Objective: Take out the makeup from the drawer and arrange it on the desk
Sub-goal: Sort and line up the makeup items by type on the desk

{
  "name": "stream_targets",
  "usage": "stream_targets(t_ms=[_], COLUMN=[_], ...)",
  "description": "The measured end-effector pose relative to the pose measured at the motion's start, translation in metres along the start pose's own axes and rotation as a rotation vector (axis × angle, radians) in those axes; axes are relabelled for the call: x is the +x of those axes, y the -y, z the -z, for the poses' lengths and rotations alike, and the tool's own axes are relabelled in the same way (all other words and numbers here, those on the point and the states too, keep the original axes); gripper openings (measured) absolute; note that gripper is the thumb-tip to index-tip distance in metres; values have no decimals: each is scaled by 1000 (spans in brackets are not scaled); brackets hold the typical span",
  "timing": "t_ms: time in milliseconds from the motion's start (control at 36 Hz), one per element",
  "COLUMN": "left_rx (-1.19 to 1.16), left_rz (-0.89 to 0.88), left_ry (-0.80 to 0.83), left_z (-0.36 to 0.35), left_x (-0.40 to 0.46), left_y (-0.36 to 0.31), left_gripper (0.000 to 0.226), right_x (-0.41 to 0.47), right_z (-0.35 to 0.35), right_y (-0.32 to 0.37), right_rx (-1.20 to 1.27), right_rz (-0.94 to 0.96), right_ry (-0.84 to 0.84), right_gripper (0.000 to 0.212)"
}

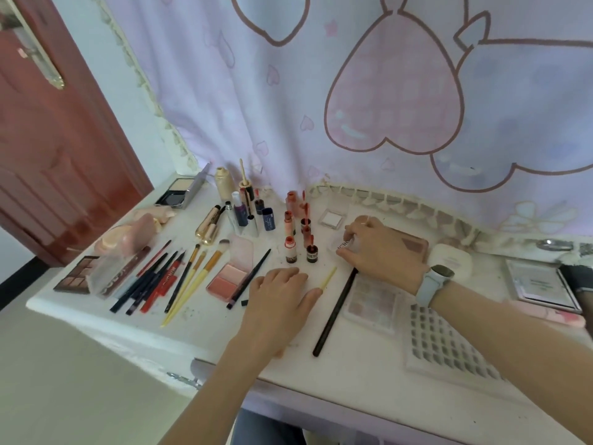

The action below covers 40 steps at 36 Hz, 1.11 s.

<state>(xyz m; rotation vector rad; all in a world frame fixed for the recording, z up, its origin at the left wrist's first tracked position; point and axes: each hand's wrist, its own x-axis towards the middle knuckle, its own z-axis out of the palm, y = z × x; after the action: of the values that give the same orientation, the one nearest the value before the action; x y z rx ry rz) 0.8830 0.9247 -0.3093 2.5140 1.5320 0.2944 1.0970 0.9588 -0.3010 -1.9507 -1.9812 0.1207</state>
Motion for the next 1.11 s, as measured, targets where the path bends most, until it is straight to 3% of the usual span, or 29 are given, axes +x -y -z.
stream_targets(t_ms=[222, 361, 472, 639, 806, 944, 1028, 1111], left_rx=[-46, -46, -48, -219, -357, -450, -477, -526], left_rz=[-60, -98, -119, -114, -91, -82, -47, -31], left_ry=[-44, -50, -59, -115, -195, -126, -111, -116], left_z=[-5, -5, -4, 7, 20, 31, 40, 52], left_x=[-2, -5, -5, -6, -24, -38, -42, -44], left_y=[7, 11, 15, 17, 23, 25, 30, 41], left_gripper=[40, 39, 38, 32, 26, 31, 33, 17], right_x=[-1, -15, -27, -21, -16, -23, -26, -31], right_z=[2, 9, 12, 10, 5, 14, 26, 38], right_y=[-5, 2, 17, 37, 42, 40, 50, 69], right_rx=[-109, -11, 13, -110, -273, -238, -97, 72], right_rz=[65, 239, 447, 534, 678, 703, 596, 444], right_ry=[31, -63, 72, 254, 287, 169, 143, 159], right_gripper=[37, 22, 19, 21, 17, 8, 8, 11])
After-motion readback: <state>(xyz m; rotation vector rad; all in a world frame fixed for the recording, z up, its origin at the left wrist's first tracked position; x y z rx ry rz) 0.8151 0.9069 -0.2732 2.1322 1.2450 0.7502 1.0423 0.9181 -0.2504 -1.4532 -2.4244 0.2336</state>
